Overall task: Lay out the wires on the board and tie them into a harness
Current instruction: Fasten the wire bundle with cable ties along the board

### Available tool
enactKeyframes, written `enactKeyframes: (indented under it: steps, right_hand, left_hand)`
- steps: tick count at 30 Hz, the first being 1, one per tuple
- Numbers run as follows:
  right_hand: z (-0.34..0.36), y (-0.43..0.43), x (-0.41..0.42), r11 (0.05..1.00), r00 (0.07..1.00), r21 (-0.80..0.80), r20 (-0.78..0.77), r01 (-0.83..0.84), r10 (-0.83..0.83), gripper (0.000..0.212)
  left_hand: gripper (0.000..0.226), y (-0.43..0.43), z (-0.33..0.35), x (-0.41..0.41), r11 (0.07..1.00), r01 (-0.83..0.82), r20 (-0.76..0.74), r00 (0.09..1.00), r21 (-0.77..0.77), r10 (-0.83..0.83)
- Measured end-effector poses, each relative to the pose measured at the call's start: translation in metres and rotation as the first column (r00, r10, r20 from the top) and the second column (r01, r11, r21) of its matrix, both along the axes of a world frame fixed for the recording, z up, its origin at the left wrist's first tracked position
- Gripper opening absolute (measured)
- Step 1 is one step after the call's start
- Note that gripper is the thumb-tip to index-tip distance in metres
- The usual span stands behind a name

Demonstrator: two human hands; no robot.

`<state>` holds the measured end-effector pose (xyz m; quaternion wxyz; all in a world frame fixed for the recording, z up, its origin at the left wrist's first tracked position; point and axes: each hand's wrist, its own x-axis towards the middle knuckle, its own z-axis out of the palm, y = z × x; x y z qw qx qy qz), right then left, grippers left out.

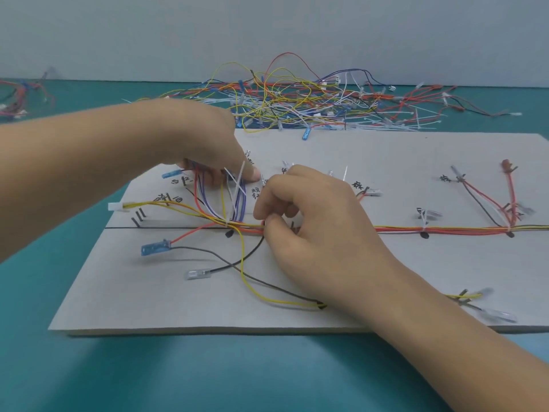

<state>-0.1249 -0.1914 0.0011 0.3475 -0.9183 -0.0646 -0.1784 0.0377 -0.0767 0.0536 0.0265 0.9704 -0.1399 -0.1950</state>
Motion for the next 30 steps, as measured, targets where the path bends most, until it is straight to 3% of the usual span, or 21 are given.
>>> enactKeyframes:
  steps: [2,7,11,13,16,20,22,24,27,29,30]
  right_hand:
    - [0.000,0.001,0.000,1.000,1.000,-0.005,0.003,-0.004,0.004,0.017]
    - [0.001,0.000,0.001,1.000,1.000,-0.012,0.001,0.000,0.000,0.018]
    - [0.000,-0.002,0.002,1.000,1.000,0.011,-0.009,0.003,-0.002,0.019]
    - [0.001,-0.004,0.002,1.000,1.000,0.021,-0.005,0.012,-0.011,0.019]
    - [0.003,-0.006,0.002,0.999,1.000,0.032,0.011,0.015,-0.015,0.018]
    - [0.007,-0.013,0.002,0.998,0.998,0.047,0.043,0.047,-0.049,0.018]
    - [0.010,-0.016,0.003,0.995,0.995,0.054,0.052,0.078,-0.081,0.019]
    - [0.011,-0.019,0.005,0.993,0.993,0.058,0.049,0.101,-0.104,0.020]
    - [0.012,-0.022,0.006,0.991,0.991,0.066,0.057,0.118,-0.122,0.020]
    - [0.013,-0.022,0.006,0.990,0.990,0.069,0.062,0.124,-0.129,0.020]
    - [0.013,-0.023,0.007,0.989,0.989,0.073,0.063,0.130,-0.134,0.020]
  left_hand:
    - [0.053,-0.001,0.000,0.002,0.997,0.067,0.026,0.997,0.031,-0.068]
    - [0.037,-0.004,0.002,0.000,0.974,0.213,0.011,0.977,0.072,-0.215]
    - [0.035,-0.011,0.015,-0.007,0.918,0.355,0.175,0.906,0.179,-0.385]
    - [0.034,-0.013,0.030,-0.013,0.917,0.373,0.233,0.887,0.144,-0.398]
    - [0.031,0.003,0.050,-0.028,0.936,0.350,0.125,0.931,-0.033,-0.344]
    - [0.017,0.028,0.041,-0.051,0.913,0.400,0.105,0.914,-0.080,-0.391]
    - [0.025,0.032,0.033,-0.059,0.916,0.384,0.025,0.923,-0.121,-0.384]
    - [0.037,0.033,0.025,-0.062,0.915,0.398,-0.027,0.916,-0.072,-0.401]
    - [0.021,0.028,0.015,-0.067,0.902,0.431,-0.032,0.902,-0.010,-0.431]
    - [0.047,0.029,0.013,-0.069,0.888,0.446,-0.013,0.894,0.112,-0.447]
    - [0.050,0.030,0.011,-0.069,0.873,0.463,-0.011,0.884,0.155,-0.467]
